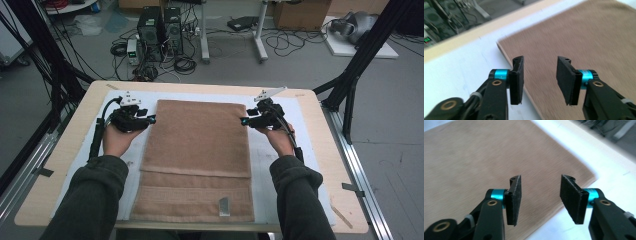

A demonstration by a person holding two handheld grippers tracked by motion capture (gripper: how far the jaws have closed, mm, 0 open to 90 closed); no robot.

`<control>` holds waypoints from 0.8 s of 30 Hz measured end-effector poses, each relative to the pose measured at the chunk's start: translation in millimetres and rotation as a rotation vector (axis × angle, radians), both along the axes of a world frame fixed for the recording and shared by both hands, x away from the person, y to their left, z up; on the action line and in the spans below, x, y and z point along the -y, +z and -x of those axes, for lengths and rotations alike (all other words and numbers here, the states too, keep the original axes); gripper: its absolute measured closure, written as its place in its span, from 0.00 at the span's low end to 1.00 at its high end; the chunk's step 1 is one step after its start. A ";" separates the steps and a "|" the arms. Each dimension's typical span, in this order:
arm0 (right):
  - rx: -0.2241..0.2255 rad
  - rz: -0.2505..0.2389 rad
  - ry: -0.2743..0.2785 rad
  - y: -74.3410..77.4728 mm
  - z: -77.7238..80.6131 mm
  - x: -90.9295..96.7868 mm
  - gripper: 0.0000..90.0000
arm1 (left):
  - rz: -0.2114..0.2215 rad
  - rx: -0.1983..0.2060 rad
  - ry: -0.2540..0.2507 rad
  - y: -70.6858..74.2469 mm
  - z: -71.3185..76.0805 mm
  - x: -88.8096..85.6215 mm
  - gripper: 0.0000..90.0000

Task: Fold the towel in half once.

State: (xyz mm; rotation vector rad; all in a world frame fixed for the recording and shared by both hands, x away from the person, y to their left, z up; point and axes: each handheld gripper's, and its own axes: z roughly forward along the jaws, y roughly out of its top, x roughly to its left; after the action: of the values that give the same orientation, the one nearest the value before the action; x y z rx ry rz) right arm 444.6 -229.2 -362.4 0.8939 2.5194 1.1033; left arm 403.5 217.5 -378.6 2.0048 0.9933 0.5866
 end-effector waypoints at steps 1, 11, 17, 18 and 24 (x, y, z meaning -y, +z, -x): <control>-0.023 0.006 0.008 -0.6 2.4 -0.8 0.54 | -0.004 -0.024 -0.012 -2.8 4.3 -0.6 0.62; 0.032 -0.054 0.086 -8.3 56.6 -4.6 0.55 | 0.016 -0.026 -0.085 -24.7 62.2 -10.2 0.54; 0.009 -0.065 0.121 -29.7 80.7 -4.7 0.58 | 0.004 -0.047 -0.123 -43.7 91.7 -11.8 0.54; 0.004 -0.062 0.129 -34.1 83.9 -5.0 0.58 | 0.001 -0.052 -0.134 -46.1 94.3 -12.1 0.54; -0.035 -0.035 0.158 -56.6 98.3 -8.5 0.61 | 0.011 -0.069 -0.163 -58.7 100.5 -10.6 0.59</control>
State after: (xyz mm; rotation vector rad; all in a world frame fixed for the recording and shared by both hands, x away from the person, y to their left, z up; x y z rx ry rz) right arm 346.3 -220.7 -419.0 0.7395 2.6459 1.1909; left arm 303.0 228.1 -437.2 2.0845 0.8615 0.4257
